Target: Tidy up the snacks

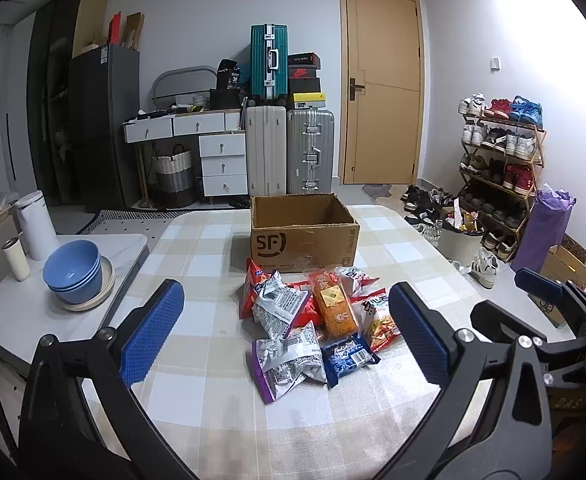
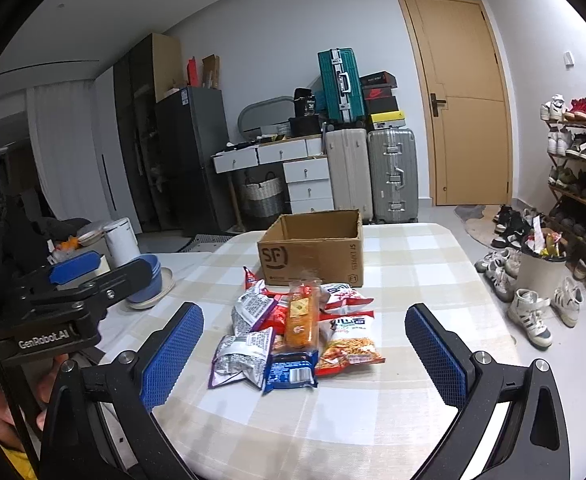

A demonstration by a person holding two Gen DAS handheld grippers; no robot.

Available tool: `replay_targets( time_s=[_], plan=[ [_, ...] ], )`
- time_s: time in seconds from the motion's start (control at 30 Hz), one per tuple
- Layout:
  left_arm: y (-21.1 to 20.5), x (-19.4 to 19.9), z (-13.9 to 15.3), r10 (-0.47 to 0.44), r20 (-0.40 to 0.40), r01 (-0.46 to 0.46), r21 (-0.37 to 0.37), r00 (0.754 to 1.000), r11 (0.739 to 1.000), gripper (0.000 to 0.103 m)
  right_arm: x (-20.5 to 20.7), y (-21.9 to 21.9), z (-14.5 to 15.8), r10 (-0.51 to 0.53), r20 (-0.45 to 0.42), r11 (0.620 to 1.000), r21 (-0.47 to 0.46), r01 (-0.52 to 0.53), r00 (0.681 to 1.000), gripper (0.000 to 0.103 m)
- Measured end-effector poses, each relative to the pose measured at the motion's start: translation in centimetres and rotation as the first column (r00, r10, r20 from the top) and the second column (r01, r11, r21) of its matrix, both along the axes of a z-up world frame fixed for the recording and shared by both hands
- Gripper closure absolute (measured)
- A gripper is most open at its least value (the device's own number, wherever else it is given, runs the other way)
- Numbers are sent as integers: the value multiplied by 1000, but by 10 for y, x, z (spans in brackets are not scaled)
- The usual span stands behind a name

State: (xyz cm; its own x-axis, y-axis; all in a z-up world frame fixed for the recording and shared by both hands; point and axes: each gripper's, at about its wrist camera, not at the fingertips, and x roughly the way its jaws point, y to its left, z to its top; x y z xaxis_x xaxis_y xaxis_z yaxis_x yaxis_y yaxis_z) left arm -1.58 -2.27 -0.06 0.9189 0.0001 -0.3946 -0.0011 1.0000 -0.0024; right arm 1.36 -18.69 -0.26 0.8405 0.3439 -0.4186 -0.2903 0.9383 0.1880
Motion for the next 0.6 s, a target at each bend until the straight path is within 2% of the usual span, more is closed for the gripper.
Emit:
replay_targets(
  time_s=[0.33, 0.6],
  plan=[
    [-1, 0, -2, 0, -2, 0, -1, 1000, 1000, 1, 1, 2, -4, -6, -16, 1000, -5, 6, 1000, 0],
    [-2, -6, -10, -27, -14, 27, -33, 1000, 999, 1, -1, 5, -6, 18, -4, 1000, -5, -18, 1000, 0]
  ],
)
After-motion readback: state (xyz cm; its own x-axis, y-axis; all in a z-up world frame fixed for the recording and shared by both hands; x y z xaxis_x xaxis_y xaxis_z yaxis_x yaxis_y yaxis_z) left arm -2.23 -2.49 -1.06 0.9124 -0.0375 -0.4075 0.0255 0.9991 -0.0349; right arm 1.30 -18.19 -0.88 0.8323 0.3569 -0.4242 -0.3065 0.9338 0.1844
